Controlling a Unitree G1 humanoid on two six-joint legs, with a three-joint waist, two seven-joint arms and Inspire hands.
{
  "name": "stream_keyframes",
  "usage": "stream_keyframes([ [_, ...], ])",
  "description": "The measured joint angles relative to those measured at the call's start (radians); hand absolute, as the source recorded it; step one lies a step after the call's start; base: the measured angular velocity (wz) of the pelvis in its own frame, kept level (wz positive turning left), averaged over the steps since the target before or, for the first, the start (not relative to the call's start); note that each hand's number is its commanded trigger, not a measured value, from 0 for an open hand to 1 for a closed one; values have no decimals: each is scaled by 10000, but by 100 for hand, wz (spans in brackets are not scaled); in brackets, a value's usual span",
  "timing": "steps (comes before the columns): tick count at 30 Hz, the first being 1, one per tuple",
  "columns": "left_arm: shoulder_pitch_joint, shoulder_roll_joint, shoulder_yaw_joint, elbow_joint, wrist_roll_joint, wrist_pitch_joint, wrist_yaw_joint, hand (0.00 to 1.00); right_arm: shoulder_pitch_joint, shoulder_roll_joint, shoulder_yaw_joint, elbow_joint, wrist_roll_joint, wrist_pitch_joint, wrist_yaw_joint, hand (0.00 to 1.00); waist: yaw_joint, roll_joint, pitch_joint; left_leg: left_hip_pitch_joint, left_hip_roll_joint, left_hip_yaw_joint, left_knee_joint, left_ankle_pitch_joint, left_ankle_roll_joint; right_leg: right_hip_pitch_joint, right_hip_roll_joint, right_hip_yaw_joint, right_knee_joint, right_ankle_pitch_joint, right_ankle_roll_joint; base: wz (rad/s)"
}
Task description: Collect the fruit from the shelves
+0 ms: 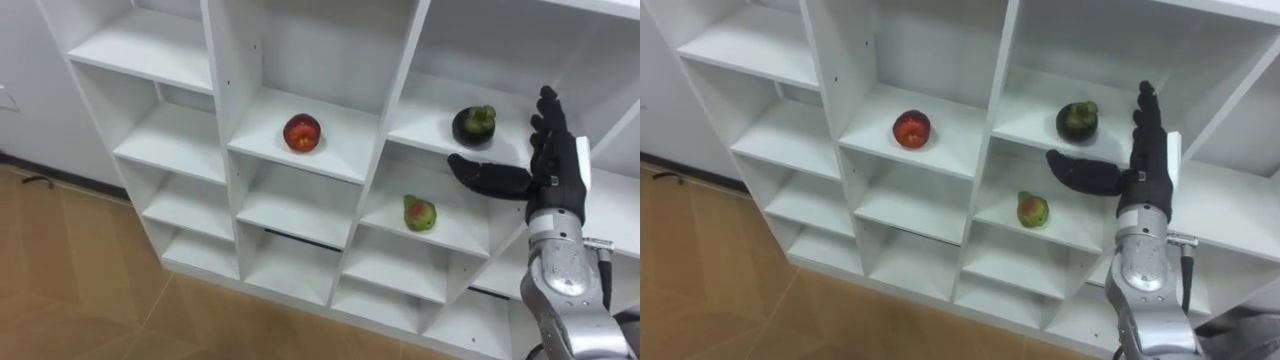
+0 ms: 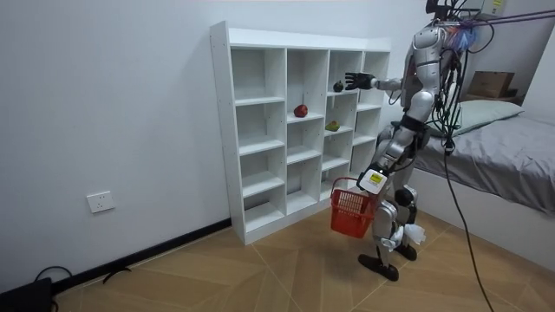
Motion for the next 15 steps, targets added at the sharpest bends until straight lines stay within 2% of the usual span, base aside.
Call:
stream_keyframes([
  [6,107,8,24,-225,-5,101,-109,100,-715,-262,-7,872,-22,249,-1,0,210,10,6,-12,-47,-43,45,20,32,21,-40,6,10,0,0,1],
  [12,165,75,24,-224,0,291,-57,100,-1429,-266,100,1184,-84,380,-23,0,344,-11,32,-84,-65,-104,57,50,39,-18,-50,-15,13,0,0,2],
  [15,125,75,18,-227,-4,379,-17,100,-1502,-268,111,1185,-96,408,-23,0,485,-87,31,-152,-74,-162,60,68,37,-61,-50,-44,12,-1,1,6],
])
